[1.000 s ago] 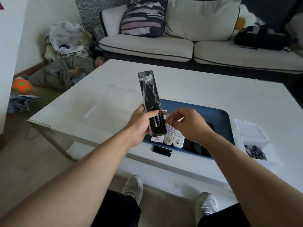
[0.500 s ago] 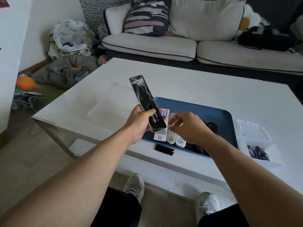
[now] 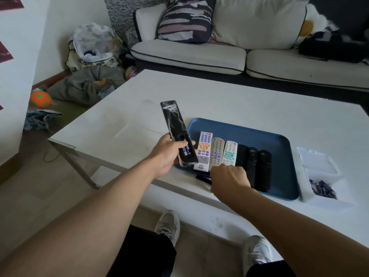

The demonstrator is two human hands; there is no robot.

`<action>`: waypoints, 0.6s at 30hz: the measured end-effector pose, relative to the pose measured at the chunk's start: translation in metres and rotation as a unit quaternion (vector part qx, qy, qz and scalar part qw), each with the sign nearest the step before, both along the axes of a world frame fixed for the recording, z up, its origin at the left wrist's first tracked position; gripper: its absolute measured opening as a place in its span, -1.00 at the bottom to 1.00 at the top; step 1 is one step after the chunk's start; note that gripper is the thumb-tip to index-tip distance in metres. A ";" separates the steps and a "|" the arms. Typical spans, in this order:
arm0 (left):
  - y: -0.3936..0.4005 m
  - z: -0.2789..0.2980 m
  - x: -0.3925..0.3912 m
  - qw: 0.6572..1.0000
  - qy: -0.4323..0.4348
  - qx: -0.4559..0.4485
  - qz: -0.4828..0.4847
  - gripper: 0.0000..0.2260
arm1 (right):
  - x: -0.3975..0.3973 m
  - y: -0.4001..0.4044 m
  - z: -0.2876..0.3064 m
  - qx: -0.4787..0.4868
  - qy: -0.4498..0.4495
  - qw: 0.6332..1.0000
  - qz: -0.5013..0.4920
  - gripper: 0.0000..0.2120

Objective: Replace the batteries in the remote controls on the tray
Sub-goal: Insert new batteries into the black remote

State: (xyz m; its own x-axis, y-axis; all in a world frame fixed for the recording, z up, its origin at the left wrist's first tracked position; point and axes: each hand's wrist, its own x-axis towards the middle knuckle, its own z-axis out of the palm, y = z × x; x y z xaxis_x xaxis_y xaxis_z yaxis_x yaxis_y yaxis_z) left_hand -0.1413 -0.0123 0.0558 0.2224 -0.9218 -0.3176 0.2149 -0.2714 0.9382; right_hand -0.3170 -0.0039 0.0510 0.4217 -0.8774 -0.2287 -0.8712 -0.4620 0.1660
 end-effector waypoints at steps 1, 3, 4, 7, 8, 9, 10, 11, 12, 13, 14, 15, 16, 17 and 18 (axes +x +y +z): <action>0.001 0.000 0.001 1.000 0.001 -0.002 -0.003 -0.86 | -0.001 0.002 -0.001 -0.004 0.004 1.000 0.006 -0.77; 0.002 -0.001 0.003 1.000 0.003 -0.004 -0.004 -0.84 | -0.003 0.004 -0.001 -0.012 0.001 1.000 0.014 -0.78; 0.003 -0.001 0.005 1.000 0.002 -0.005 -0.003 -0.83 | -0.005 0.003 0.000 -0.013 -0.014 1.000 0.010 -0.78; 0.005 0.000 0.009 1.000 0.001 -0.005 -0.011 -0.79 | -0.011 -0.007 0.013 0.032 -0.120 0.992 -0.028 -0.78; 0.005 0.000 0.011 1.000 0.003 -0.005 -0.015 -0.79 | -0.015 -0.011 0.019 0.067 -0.175 0.981 -0.048 -0.79; 0.005 0.002 0.012 1.000 0.012 -0.006 -0.019 -0.80 | -0.020 -0.016 0.025 0.103 -0.242 0.962 -0.071 -0.80; 0.005 0.003 0.012 0.999 0.026 -0.006 -0.022 -0.81 | -0.025 -0.020 0.033 0.137 -0.315 0.934 -0.099 -0.81; 0.005 0.004 0.012 0.999 0.040 -0.005 -0.024 -0.81 | -0.029 -0.022 0.039 0.168 -0.381 0.900 -0.131 -0.80; 0.005 0.004 0.011 0.998 0.052 -0.004 -0.028 -0.80 | -0.034 -0.024 0.045 0.194 -0.435 0.865 -0.160 -0.79; 0.005 0.005 0.010 0.998 0.058 -0.002 -0.032 -0.78 | -0.037 -0.026 0.048 0.214 -0.477 0.832 -0.183 -0.77; 0.005 0.006 0.009 0.997 0.062 -0.001 -0.037 -0.77 | -0.039 -0.027 0.050 0.229 -0.515 0.801 -0.202 -0.76; 0.006 0.006 0.008 0.997 0.064 0.000 -0.043 -0.77 | -0.040 -0.028 0.051 0.239 -0.547 0.773 -0.215 -0.76; 0.006 0.006 0.007 0.997 0.065 0.000 -0.048 -0.76 | -0.039 -0.029 0.051 0.246 -0.574 0.748 -0.224 -0.77; 0.006 0.006 0.005 0.996 0.066 0.001 -0.053 -0.77 | -0.038 -0.029 0.050 0.251 -0.597 0.727 -0.229 -0.78; 0.006 0.006 0.004 0.996 0.065 0.002 -0.058 -0.77 | -0.036 -0.029 0.050 0.252 -0.615 0.712 -0.229 -0.81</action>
State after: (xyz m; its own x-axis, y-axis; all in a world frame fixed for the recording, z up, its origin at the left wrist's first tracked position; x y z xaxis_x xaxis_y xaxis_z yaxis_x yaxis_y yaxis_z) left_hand -0.1374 -0.0065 0.0616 0.0702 -0.9379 -0.3398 0.3018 -0.3047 0.9034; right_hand -0.3533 -0.0328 0.1011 0.2711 -0.9246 -0.2676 -0.2935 0.1854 -0.9378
